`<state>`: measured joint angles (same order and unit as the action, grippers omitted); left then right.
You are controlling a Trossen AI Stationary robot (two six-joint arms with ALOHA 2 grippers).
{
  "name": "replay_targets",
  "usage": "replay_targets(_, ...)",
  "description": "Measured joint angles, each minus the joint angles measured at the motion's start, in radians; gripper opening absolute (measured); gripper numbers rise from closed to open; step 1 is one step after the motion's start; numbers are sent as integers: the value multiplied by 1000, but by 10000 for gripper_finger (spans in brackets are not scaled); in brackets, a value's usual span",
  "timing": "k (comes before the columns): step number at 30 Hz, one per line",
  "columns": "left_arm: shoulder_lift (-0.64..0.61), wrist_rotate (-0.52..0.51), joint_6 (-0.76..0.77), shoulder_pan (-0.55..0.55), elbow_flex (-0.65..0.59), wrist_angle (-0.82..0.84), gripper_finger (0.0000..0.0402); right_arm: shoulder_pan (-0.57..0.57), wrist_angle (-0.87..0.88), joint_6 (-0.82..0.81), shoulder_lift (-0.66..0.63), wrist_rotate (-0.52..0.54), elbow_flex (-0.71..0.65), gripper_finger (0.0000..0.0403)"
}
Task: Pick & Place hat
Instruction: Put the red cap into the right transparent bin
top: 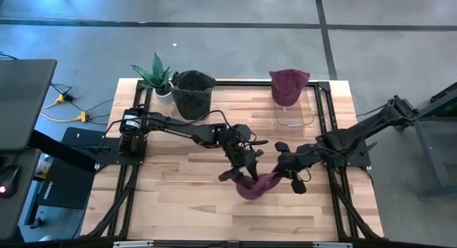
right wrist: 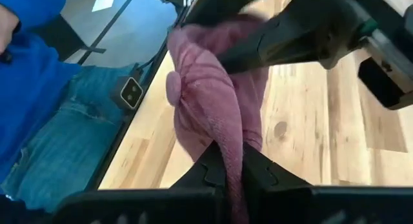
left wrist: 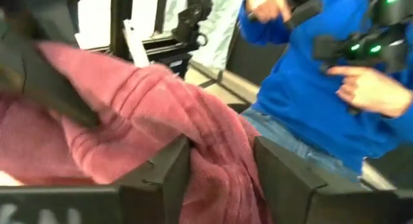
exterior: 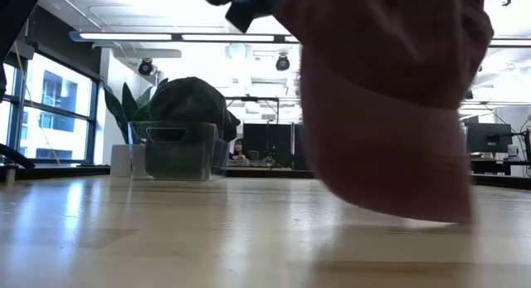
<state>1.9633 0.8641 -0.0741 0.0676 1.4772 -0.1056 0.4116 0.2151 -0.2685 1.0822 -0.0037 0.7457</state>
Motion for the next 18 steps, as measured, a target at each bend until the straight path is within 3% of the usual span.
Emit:
replay_targets(8,0,-101,-156,11,197,359,15,31,30,-9,-49,11,5,4)
replay_targets(13,0,-255,-238,20,311,574,8,43,35,3,-42,-40,5,16)
replay_targets(18,-30,-441,-266,53,340,681,3,51,44,7,-42,-59,5,60)
